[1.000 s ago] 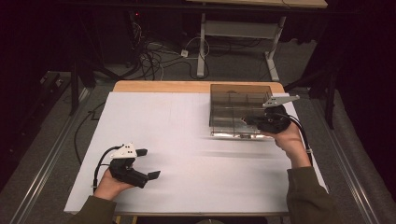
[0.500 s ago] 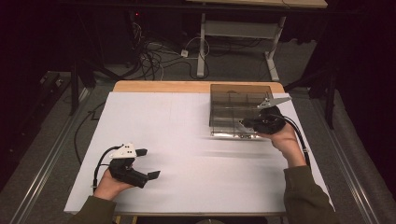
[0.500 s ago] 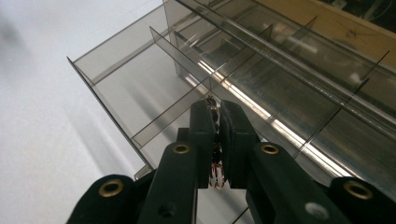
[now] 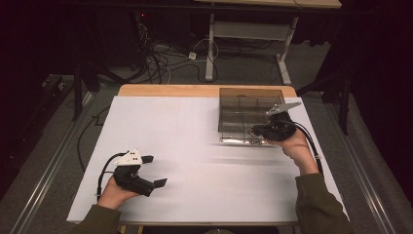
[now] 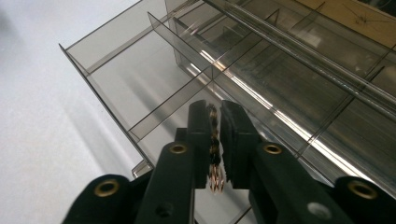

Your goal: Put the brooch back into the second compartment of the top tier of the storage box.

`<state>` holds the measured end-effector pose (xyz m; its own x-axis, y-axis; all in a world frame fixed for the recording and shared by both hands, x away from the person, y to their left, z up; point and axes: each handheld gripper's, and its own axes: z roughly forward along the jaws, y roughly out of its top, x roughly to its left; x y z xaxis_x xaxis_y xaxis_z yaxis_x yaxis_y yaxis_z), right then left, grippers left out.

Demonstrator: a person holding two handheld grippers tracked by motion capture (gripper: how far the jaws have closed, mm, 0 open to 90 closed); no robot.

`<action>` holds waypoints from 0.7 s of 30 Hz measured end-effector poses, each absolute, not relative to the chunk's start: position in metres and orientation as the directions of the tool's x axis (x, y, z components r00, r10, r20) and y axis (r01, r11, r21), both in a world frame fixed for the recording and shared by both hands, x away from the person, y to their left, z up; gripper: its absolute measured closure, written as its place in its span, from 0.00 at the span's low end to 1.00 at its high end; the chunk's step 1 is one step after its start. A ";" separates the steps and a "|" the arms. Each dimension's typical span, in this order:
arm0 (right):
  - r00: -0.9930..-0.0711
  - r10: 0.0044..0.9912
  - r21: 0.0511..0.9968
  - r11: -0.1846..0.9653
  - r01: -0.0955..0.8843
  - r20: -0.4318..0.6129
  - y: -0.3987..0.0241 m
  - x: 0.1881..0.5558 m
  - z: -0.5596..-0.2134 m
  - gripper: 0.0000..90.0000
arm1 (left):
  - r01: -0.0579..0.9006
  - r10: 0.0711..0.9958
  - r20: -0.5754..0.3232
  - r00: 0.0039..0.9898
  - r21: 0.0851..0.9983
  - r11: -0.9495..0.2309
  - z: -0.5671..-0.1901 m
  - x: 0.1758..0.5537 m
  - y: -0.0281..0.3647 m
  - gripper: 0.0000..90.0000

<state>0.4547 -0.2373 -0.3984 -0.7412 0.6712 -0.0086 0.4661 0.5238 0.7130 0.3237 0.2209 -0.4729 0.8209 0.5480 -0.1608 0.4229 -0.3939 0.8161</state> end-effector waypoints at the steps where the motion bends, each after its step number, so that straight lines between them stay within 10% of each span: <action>1: -0.740 0.673 0.714 0.522 0.467 -0.008 -0.237 0.454 -0.398 0.89 | 0.423 0.548 -0.161 0.821 0.816 -0.394 -0.473 0.324 0.221 0.00; 21: -0.754 0.656 0.752 0.478 0.454 0.038 -0.251 0.436 -0.384 1.00 | 0.422 0.549 -0.159 0.820 0.817 -0.393 -0.472 0.323 0.221 0.00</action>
